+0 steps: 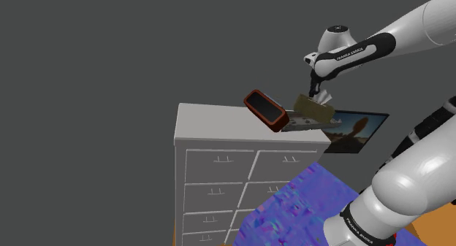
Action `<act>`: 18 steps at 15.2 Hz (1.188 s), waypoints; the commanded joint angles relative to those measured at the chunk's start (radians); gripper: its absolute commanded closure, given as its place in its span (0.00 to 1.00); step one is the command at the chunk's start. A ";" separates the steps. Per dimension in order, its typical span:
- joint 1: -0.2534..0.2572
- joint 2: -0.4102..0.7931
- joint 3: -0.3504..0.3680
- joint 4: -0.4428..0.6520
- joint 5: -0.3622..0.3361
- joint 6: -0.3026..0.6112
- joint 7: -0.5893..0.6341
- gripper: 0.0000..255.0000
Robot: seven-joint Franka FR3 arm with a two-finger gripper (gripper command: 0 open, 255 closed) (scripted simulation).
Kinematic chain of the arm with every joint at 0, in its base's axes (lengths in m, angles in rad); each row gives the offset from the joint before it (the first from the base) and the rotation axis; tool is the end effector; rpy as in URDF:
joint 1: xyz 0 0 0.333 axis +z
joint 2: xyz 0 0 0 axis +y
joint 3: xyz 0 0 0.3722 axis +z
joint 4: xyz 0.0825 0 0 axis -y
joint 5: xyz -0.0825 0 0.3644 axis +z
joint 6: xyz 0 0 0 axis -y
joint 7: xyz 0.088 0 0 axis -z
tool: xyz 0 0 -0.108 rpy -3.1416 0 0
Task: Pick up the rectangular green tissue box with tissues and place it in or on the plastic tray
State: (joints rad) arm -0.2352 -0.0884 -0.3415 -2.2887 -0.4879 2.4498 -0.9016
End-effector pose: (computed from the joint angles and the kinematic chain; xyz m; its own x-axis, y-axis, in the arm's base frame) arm 0.4212 -0.2790 0.4777 0.7962 0.5825 -0.1637 0.5980 -0.7164 0.3593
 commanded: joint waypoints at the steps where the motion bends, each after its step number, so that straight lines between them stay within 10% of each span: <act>1: 0.000 0.000 0.000 0.000 0.000 0.000 0.000 0.00; 18: 0.018 -0.098 0.030 0.021 0.006 -0.127 -0.001 0.00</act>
